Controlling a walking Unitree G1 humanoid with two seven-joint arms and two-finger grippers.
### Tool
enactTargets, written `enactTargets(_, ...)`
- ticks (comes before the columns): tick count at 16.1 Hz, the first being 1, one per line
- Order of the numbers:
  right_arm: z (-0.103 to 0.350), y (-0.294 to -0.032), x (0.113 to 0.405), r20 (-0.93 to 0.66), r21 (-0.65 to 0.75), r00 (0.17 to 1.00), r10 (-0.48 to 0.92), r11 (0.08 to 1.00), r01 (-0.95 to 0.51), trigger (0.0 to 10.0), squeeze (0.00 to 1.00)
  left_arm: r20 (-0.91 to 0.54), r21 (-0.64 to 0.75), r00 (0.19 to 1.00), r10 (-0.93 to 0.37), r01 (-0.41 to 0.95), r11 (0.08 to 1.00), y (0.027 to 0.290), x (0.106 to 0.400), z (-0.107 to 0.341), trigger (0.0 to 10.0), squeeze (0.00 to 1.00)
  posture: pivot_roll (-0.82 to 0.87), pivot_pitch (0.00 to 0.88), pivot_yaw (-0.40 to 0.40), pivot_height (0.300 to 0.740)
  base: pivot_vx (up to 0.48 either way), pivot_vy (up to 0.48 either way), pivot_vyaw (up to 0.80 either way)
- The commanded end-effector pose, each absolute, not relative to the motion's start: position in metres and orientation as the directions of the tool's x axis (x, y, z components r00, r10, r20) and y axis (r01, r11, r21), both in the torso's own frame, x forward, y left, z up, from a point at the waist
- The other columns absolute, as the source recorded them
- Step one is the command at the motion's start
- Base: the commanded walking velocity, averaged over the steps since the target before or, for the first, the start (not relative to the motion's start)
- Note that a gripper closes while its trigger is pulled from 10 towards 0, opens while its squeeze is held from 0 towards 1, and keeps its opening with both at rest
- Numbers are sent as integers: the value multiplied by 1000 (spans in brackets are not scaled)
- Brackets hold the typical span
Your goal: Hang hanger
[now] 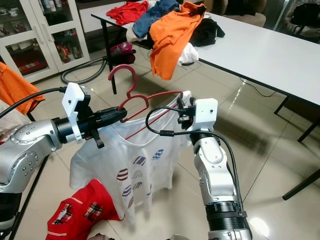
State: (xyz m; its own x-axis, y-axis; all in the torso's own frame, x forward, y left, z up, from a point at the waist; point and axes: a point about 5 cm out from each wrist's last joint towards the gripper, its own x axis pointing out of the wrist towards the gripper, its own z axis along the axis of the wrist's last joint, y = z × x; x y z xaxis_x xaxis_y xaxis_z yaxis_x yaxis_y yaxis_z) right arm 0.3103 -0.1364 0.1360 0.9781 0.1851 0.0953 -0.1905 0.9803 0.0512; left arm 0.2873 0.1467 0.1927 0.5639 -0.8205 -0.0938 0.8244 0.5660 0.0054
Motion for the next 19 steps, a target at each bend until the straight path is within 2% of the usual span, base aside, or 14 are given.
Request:
enactTargets(1, 139, -140, 314, 100, 86, 981, 169, 980, -177, 10000, 0, -55, 43, 555, -830, 832, 553, 146, 286, 206, 0, 0, -98, 0, 0, 740, 0, 0, 0)
enactTargets(2, 137, -142, 314, 92, 112, 983, 160, 979, -169, 10000, 0, -55, 42, 554, -831, 833, 552, 146, 286, 206, 0, 0, -98, 0, 0, 740, 0, 0, 0)
enactTargets(3, 136, -143, 315, 87, 130, 984, 154, 978, -164, 9373, 0, -53, 41, 550, -833, 835, 549, 145, 286, 206, 0, 0, -94, 0, 0, 740, 0, 0, 0)
enactTargets(4, 136, -144, 315, 88, 130, 984, 153, 978, -164, 9255, 0, -52, 40, 548, -835, 836, 547, 145, 286, 206, 0, 0, -94, 0, 0, 740, 0, 0, 0)
enactTargets(5, 137, -144, 315, 94, 129, 983, 155, 978, -167, 8471, 0, -52, 40, 546, -836, 838, 544, 145, 285, 206, 0, 0, -93, 0, 2, 740, 0, 0, 0)
enactTargets(7, 138, -144, 316, 101, 129, 982, 158, 977, -170, 7725, 0, -52, 38, 542, -839, 840, 541, 145, 285, 206, 0, 0, -95, 0, 1, 740, 0, 0, 0)
enactTargets(8, 139, -144, 316, 105, 129, 981, 164, 976, -177, 6980, 0, -53, 40, 539, -841, 842, 538, 145, 285, 206, 0, 0, -94, 0, 0, 740, 0, 0, 0)
enactTargets(9, 139, -144, 316, 105, 129, 981, 165, 976, -178, 6980, 0, -53, 40, 539, -841, 842, 537, 144, 285, 206, 0, 0, -94, 0, 0, 740, 0, 0, 0)
enactTargets(10, 138, -143, 316, 105, 132, 979, 174, 974, -187, 4745, 0, -53, 41, 537, -842, 844, 535, 144, 285, 207, 0, 0, -94, 0, -1, 740, 0, 0, 0)
enactTargets(11, 138, -143, 316, 105, 133, 979, 176, 973, -189, 4157, 0, -52, 41, 536, -843, 844, 535, 144, 285, 207, 0, 0, -95, 0, -1, 740, 0, 0, 0)
enactTargets(12, 138, -143, 316, 107, 135, 978, 177, 972, -191, 1765, 0, -53, 42, 535, -843, 845, 534, 144, 285, 206, 0, 0, -94, 0, -2, 740, 0, 0, 0)
enactTargets(13, 138, -142, 316, 108, 140, 978, 180, 971, -194, 0, 0, -53, 41, 535, -843, 845, 533, 145, 284, 206, 0, 0, -94, 0, -2, 740, 0, 0, 0)
enactTargets(19, 137, -144, 317, 106, 177, 980, 168, 967, -185, 0, 0, -55, 39, 531, -846, 848, 529, 145, 283, 206, 0, 0, -91, 0, -2, 740, 0, 0, 0)
